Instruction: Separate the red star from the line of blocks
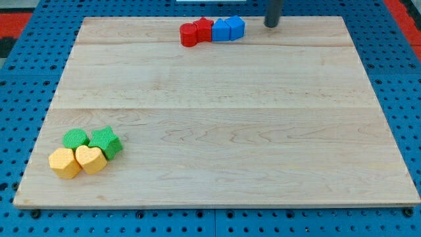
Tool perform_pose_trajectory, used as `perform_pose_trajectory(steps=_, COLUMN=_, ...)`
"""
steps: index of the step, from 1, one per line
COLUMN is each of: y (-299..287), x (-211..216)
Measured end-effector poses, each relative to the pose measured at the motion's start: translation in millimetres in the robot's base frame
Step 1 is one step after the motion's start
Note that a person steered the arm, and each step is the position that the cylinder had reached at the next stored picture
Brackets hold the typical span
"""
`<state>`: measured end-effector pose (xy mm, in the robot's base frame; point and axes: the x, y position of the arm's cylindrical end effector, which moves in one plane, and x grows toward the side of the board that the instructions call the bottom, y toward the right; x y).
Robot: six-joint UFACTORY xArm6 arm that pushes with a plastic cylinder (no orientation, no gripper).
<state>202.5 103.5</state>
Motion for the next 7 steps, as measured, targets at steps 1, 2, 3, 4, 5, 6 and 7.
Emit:
perform_pose_trajectory(steps=1, y=-66, x=-3)
perform_pose_trajectory(steps=2, y=-125, x=-2)
perform_pose_trajectory(steps=3, y=-152, x=12)
perform_pose_trajectory(steps=4, y=-153, x=50)
perform_pose_trajectory(steps=5, y=-158, x=86)
perform_pose_trajectory(steps=6, y=-129, x=103)
perform_pose_trajectory(steps=7, y=-119, x=99)
